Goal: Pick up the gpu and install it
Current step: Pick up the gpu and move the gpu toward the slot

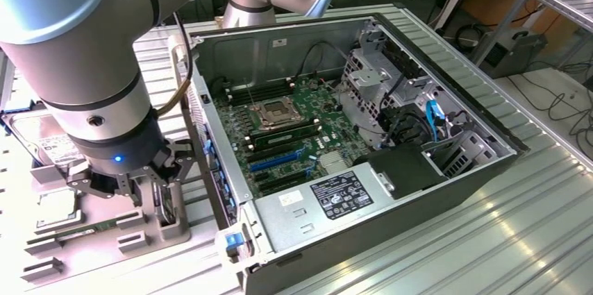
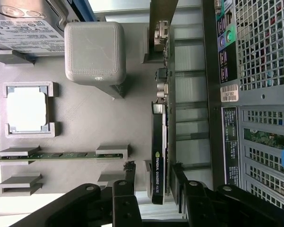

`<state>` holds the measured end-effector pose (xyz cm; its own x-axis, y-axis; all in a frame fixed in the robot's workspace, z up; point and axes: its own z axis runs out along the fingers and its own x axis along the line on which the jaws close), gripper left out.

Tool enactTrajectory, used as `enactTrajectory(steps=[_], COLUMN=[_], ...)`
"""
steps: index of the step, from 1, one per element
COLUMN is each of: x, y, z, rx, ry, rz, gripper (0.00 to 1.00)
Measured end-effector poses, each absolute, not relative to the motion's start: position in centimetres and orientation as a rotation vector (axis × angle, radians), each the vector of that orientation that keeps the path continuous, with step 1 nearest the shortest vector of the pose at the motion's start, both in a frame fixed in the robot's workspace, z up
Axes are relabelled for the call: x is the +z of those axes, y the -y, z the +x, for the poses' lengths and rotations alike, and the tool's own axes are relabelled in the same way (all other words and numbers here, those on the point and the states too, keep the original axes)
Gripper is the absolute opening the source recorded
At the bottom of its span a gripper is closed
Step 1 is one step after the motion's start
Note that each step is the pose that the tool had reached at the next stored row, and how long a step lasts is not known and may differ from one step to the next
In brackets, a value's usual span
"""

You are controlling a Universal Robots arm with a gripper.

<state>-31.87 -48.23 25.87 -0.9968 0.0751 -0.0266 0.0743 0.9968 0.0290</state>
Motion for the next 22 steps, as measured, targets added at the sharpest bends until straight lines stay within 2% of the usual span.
enactTrajectory(steps=[13,22], x=[26.0,26.0], y=[48.1,45.8], z=[-30.9,-30.8], rx=[0.043,0.043], ry=[-3.113,-3.113], rz=[0.116,0.116], gripper=[0.42,0.42])
